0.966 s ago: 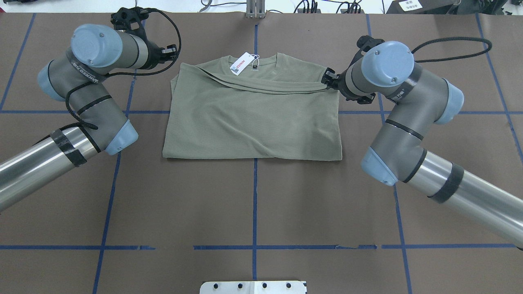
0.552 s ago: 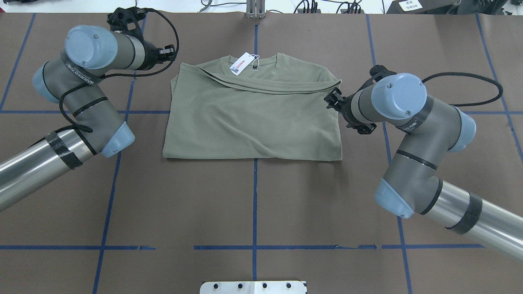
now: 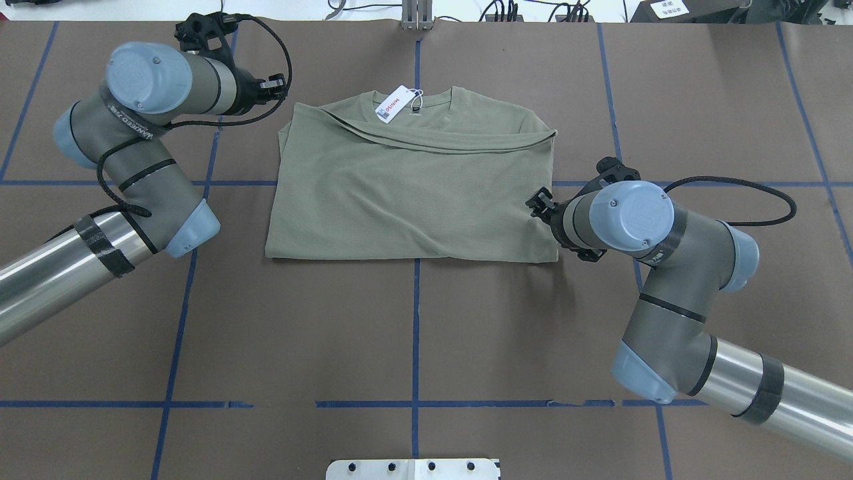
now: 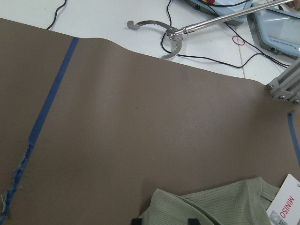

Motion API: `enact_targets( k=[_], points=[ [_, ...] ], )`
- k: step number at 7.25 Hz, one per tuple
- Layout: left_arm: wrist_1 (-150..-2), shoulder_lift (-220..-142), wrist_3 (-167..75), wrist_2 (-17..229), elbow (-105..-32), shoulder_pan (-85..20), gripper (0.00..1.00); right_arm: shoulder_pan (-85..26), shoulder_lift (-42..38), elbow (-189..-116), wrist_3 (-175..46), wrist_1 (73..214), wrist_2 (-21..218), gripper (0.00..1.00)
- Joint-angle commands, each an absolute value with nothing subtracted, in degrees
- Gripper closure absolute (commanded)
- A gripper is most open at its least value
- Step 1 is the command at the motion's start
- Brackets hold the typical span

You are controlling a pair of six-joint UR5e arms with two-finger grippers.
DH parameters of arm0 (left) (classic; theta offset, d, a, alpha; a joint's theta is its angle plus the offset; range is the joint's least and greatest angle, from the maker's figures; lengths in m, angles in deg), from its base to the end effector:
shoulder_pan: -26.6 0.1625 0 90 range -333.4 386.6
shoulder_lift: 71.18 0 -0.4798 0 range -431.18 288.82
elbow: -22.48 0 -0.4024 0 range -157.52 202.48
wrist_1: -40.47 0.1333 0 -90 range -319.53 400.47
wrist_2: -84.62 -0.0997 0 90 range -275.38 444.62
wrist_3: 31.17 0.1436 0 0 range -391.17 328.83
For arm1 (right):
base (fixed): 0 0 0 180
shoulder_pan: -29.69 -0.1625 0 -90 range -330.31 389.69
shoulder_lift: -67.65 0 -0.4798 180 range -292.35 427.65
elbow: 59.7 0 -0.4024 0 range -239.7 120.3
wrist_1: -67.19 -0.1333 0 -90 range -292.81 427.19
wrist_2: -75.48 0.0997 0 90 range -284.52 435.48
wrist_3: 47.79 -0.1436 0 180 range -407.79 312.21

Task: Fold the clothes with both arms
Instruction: 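Grasp the folded shirt edge with the right gripper and drag it away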

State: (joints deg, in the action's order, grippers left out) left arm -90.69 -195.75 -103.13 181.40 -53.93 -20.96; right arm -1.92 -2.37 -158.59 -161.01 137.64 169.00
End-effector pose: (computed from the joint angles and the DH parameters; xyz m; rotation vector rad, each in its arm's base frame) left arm 0.4679 -0.6841 0.3920 0.5009 0.9754 -0.3989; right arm -0.5221 -0.4675 0.4397 0.0044 -0.8764 0.8715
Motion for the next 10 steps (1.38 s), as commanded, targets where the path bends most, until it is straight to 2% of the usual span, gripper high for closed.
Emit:
enact_targets(
  k=[1, 2, 3, 5, 6, 7, 8, 10],
  points=[
    [-90.7, -195.8, -103.1, 181.4, -54.0, -20.9, 0.56, -0.7, -2.6, -158.7, -161.3, 137.6, 168.3, 0.49],
    [-90.7, -195.7, -103.1, 181.4, -54.0, -20.9, 0.56, -0.5, -2.7, -158.7, -161.2, 137.6, 168.3, 0.7],
    [-90.6, -195.7, -103.1, 181.3, -53.9, -20.9, 0.56, -0.4, -2.8, -159.3, -161.3, 137.7, 168.1, 0.96],
    [-90.6, -195.8, -103.1, 181.4, -54.0, -20.9, 0.56, -0.3, -3.2, -159.9, -161.3, 137.6, 168.1, 1.0],
    [-90.5, -195.9, -103.4, 181.5, -54.6, -20.9, 0.56, -0.1, -6.8, -165.0, -161.2, 137.7, 168.5, 1.0],
    [-90.1, -195.8, -103.7, 181.6, -56.4, -20.8, 0.56, 2.4, -14.4, -174.8, -161.1, 137.7, 169.2, 1.0],
    [-90.0, -195.4, -104.1, 183.7, -58.4, -20.5, 0.56, 6.4, -17.2, -180.1, -162.1, 138.5, 169.1, 1.0],
    [-90.0, -191.4, -105.7, 191.7, -64.2, -20.3, 0.56, 14.2, -21.7, -184.4, -164.4, 138.6, 170.5, 1.0]
  ],
)
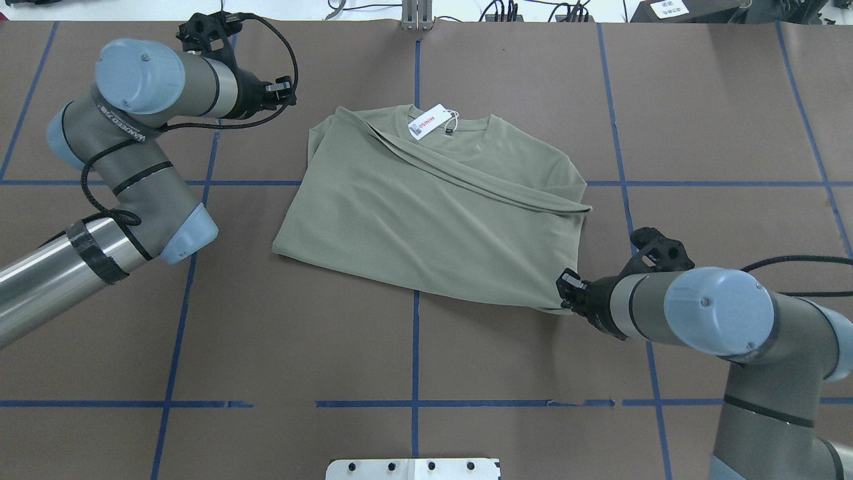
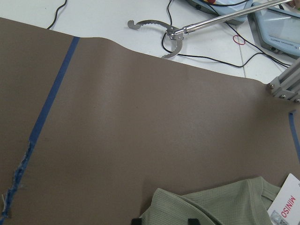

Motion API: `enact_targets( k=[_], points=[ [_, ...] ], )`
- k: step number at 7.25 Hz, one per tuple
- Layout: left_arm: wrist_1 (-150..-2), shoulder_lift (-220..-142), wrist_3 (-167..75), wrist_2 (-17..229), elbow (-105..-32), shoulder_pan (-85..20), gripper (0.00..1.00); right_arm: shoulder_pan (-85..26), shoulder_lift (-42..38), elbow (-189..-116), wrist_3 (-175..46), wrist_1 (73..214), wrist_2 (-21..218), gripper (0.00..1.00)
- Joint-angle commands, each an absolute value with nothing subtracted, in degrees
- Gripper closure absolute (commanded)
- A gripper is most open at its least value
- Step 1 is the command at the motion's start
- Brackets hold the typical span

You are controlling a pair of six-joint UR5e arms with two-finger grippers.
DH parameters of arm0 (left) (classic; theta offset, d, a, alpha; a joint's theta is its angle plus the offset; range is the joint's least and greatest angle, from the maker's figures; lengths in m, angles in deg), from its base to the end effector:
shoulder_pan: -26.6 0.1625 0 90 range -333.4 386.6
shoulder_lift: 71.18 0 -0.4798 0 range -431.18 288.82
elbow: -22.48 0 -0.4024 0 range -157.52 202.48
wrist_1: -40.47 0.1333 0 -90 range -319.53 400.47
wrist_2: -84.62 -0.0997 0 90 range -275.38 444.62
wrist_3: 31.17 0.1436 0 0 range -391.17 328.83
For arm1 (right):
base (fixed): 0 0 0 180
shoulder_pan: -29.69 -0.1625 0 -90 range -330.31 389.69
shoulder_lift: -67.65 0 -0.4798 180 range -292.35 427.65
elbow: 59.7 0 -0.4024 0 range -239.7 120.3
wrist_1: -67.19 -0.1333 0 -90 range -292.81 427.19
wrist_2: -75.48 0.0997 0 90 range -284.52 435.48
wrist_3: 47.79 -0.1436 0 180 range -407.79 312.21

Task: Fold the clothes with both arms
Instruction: 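Grasp the folded shirt edge with the right gripper and drag it away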

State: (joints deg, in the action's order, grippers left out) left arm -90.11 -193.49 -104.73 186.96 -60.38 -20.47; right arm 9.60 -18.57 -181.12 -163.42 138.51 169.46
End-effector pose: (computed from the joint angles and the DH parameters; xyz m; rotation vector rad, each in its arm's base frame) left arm 0.4626 -0.6479 0.3636 0.4412 1.0780 -0.3497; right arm -0.4600 -0.2996 0.4132 -0.1121 -0.9574 0.7043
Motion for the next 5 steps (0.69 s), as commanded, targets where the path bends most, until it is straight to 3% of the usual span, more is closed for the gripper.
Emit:
enact_targets(
  k=[1, 4, 5],
  points=[
    [-90.2, -190.2, -109.9, 198.5, -66.6, -20.3, 0.56, 17.1, -23.9, -186.9, -164.5, 138.6, 173.1, 1.0],
    [-90.0, -187.0, -121.7, 202.0, -76.1, -14.2, 0.54, 30.2, -26.9, -191.2, -169.5, 138.7, 175.4, 1.0],
    [-90.0, -186.4, -122.9, 202.0, -76.7, -12.8, 0.52, 32.4, -27.8, -191.4, -169.5, 138.7, 175.2, 0.44]
  ],
)
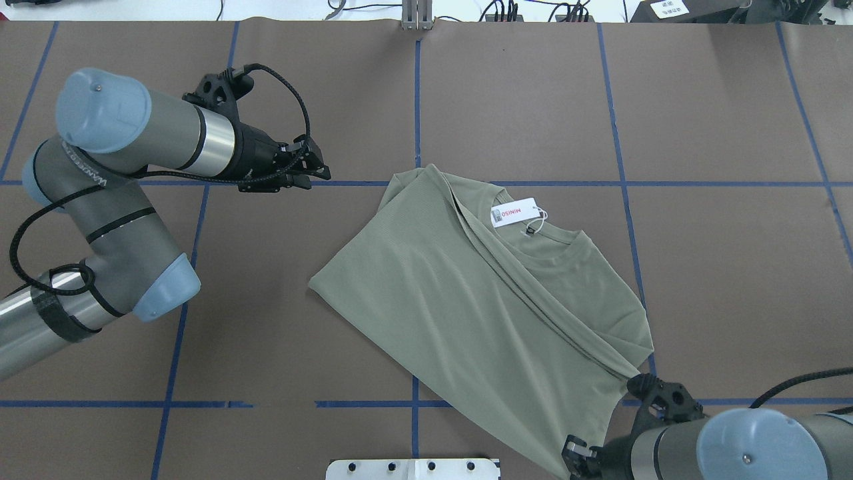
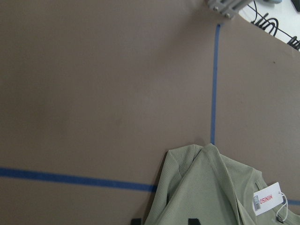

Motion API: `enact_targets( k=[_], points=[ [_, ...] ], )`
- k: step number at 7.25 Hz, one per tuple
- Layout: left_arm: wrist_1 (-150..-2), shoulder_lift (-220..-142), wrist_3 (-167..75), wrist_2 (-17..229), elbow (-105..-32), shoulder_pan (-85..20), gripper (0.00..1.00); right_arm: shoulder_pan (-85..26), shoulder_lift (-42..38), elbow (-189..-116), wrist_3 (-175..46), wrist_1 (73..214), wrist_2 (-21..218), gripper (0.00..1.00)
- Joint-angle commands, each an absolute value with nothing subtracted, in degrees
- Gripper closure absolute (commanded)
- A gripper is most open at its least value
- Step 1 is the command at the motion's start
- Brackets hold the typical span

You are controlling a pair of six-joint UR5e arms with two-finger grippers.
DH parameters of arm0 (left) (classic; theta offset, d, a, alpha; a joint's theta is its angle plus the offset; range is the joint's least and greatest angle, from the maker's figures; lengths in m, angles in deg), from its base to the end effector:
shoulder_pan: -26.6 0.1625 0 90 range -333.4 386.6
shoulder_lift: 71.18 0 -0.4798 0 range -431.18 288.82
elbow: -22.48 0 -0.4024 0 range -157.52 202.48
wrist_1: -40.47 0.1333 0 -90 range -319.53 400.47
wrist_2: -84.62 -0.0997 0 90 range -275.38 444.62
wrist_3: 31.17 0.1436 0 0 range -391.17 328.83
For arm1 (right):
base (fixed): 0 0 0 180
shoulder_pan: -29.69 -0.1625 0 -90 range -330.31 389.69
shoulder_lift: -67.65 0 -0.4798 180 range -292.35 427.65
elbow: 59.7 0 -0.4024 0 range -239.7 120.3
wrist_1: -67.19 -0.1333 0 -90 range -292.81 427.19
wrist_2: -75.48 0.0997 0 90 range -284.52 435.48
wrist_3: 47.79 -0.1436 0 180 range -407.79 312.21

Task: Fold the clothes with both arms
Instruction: 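Grasp the folded shirt edge with the right gripper and drag it away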

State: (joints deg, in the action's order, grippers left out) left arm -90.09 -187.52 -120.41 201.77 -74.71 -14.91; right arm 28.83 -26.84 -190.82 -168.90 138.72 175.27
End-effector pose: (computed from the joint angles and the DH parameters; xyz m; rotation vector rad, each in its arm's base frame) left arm 0.4782 -0.5137 0.3094 0.0788 1.3280 -0.2977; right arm -0.4568 -0.1158 0.3999 -0.4057 -0.8923 0.4309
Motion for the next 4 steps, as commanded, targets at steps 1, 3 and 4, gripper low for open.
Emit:
enact_targets(
  k=[1, 3, 4],
  points=[
    [-90.0, -185.9, -122.9, 202.0, -76.7, -12.0, 0.39, 33.3, -28.9, -191.5, -169.5, 138.8, 174.8, 0.0],
    [-89.9, -184.0, -124.1, 201.6, -76.7, -9.1, 0.27, 32.4, -29.3, -192.1, -169.5, 138.8, 174.1, 0.0],
    [-89.8, -181.9, -124.2, 201.4, -76.9, -8.1, 0.23, 26.3, -28.9, -192.8, -169.4, 138.8, 174.2, 0.0]
  ],
)
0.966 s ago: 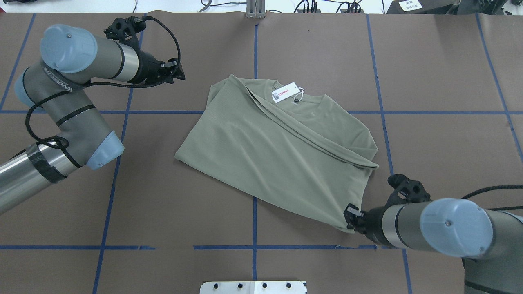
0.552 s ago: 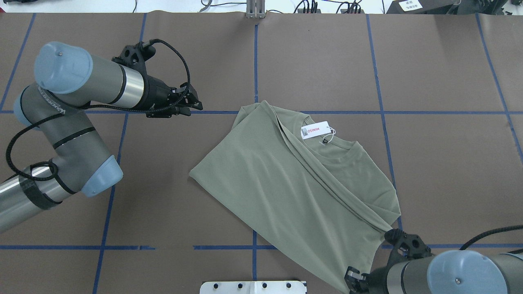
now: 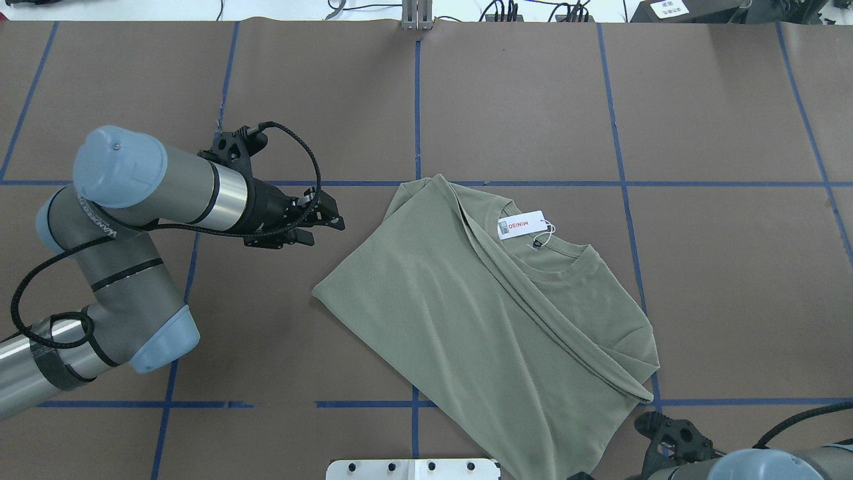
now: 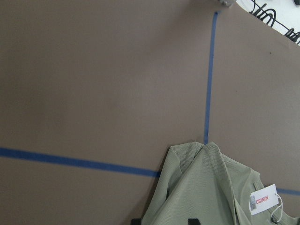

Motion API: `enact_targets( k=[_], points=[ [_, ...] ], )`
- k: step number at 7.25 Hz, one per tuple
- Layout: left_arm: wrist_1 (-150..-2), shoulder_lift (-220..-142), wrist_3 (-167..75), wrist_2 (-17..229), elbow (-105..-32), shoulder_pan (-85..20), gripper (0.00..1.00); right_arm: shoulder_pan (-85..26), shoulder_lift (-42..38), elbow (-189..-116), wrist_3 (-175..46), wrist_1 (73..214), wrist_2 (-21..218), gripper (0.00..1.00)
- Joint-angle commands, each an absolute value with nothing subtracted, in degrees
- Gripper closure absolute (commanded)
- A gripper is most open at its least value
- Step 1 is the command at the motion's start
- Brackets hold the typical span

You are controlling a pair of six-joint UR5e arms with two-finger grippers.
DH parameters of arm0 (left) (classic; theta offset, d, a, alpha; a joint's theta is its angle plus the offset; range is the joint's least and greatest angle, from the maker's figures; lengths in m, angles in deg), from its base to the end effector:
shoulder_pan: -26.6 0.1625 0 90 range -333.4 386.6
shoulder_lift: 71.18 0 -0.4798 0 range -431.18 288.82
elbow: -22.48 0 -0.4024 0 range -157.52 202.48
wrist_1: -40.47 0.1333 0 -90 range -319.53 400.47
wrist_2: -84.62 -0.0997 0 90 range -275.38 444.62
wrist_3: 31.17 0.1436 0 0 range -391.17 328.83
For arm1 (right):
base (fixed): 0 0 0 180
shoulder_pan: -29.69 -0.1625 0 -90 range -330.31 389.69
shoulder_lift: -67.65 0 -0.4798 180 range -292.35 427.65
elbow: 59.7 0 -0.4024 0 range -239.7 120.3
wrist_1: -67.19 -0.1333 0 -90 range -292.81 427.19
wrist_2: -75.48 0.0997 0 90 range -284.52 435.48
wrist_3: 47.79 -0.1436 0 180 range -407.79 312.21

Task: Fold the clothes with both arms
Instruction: 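Grasp the shirt's other side with the left gripper while the right gripper holds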

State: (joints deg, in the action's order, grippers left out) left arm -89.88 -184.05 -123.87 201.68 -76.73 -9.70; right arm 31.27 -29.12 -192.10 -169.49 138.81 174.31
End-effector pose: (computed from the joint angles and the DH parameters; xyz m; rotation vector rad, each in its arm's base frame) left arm 0.5073 -0.4570 0.3344 -0.0316 1.3035 -0.2837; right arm -0.4468 -0.0990 0.4073 -0.4090 -0.8671 0.4126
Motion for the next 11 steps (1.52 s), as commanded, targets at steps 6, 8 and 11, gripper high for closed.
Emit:
enact_targets(
  k=[6, 8, 11],
  points=[
    [-84.7, -182.1, -129.1, 193.1, -74.6, 0.2, 0.3, 6.9, -21.7, -185.6, -164.6, 138.7, 175.1, 0.0],
    [-84.7, -182.3, -128.9, 191.7, -73.9, 0.3, 0.36, 6.9, -21.8, -185.5, -164.6, 138.8, 175.1, 0.0],
    [-83.9, -182.3, -128.1, 190.8, -73.9, 0.1, 1.0, 6.9, -21.8, -185.6, -164.6, 138.7, 175.1, 0.0]
  ],
)
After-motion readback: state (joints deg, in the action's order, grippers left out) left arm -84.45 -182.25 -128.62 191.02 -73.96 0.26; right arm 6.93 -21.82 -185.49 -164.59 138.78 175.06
